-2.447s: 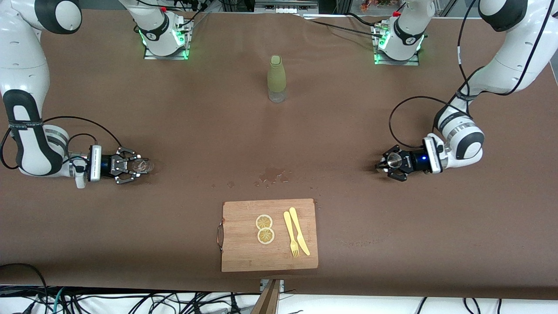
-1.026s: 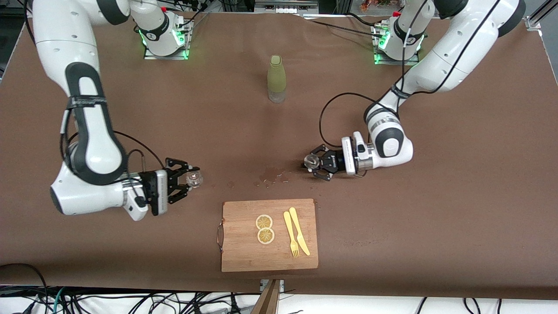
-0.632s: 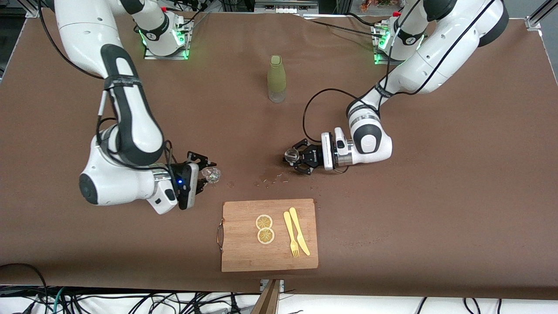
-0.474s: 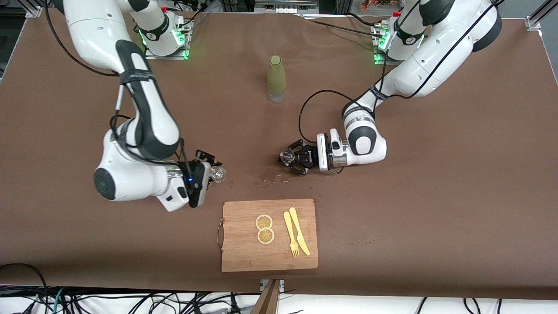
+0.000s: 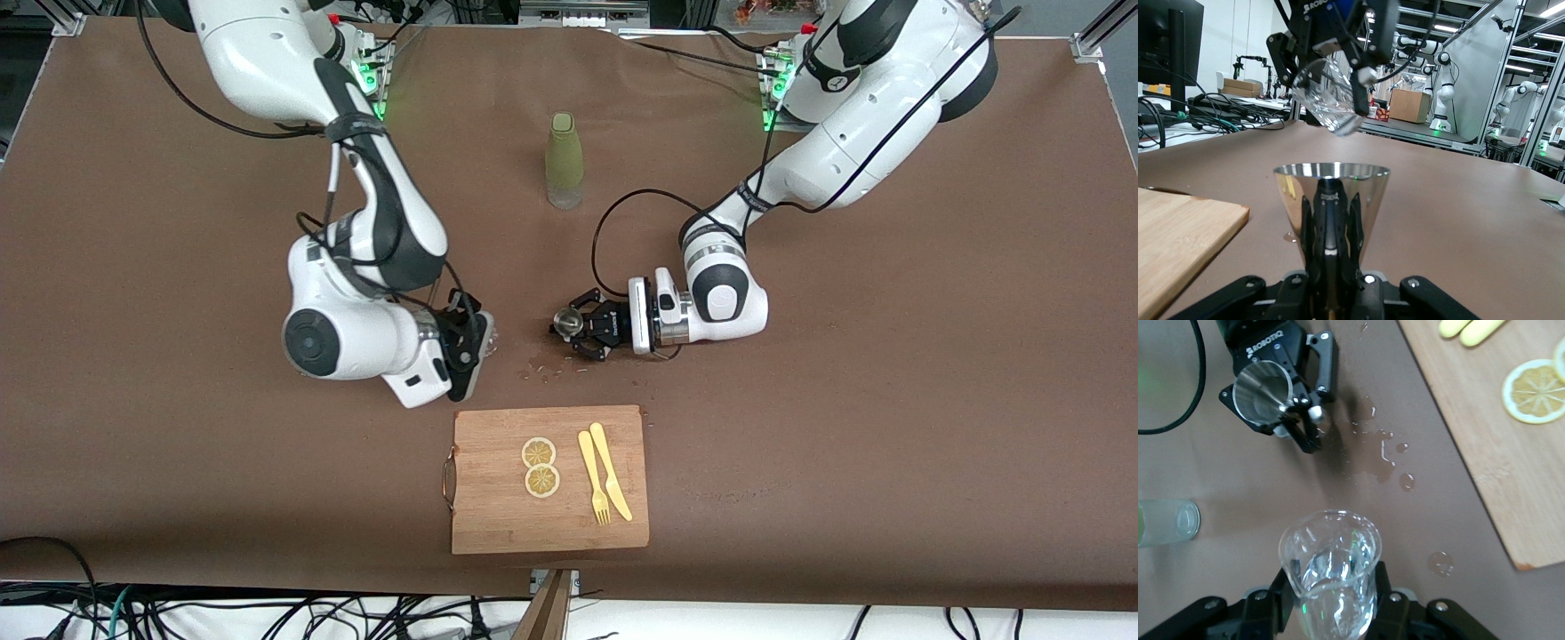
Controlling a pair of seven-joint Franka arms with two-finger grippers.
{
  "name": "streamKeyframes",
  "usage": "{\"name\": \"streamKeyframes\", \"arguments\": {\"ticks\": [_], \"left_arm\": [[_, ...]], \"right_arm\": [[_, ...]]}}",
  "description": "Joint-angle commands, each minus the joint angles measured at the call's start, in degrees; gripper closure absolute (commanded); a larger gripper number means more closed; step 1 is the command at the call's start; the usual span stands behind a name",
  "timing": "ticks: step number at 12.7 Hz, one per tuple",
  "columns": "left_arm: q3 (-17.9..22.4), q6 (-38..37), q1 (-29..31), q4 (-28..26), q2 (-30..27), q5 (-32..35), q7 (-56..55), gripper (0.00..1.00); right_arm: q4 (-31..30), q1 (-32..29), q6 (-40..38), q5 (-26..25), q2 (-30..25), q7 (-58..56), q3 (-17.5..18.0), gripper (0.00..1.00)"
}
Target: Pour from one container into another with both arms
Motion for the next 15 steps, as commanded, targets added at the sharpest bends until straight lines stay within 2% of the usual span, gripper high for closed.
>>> {"name": "streamKeyframes", "arguments": {"ticks": [1, 2, 4, 9, 15], "left_arm": [[-0.49, 1.67, -1.97, 5.02, 3.05, -2.25, 0.95, 1.0], [-0.49, 1.67, -2.15, 5.64, 3.4, -2.25, 0.95, 1.0], [-0.49, 1.76, -2.5, 5.91, 3.75, -2.25, 0.95, 1.0], [-0.49, 1.76, -2.77, 6.26, 4.1, -2.16, 1.12, 1.0], [-0.49, 2.64, -3.21, 7.14, 4.9, -2.16, 2.0, 1.0]], "right_arm": [[-0.4, 2.6, 0.88, -1.86, -0.58, 3.48, -0.79, 0.7], [-0.4, 3.47, 0.89, -1.95, -0.58, 4.18, -0.79, 0.7], [-0.31, 4.44, 0.89, -5.54, -0.58, 6.47, -0.62, 0.7], [-0.22, 8.84, 0.62, -7.93, -0.49, 7.88, -2.72, 0.7], [0.66, 11.83, 0.45, -11.7, -0.31, 9.81, -2.99, 0.7]]}}
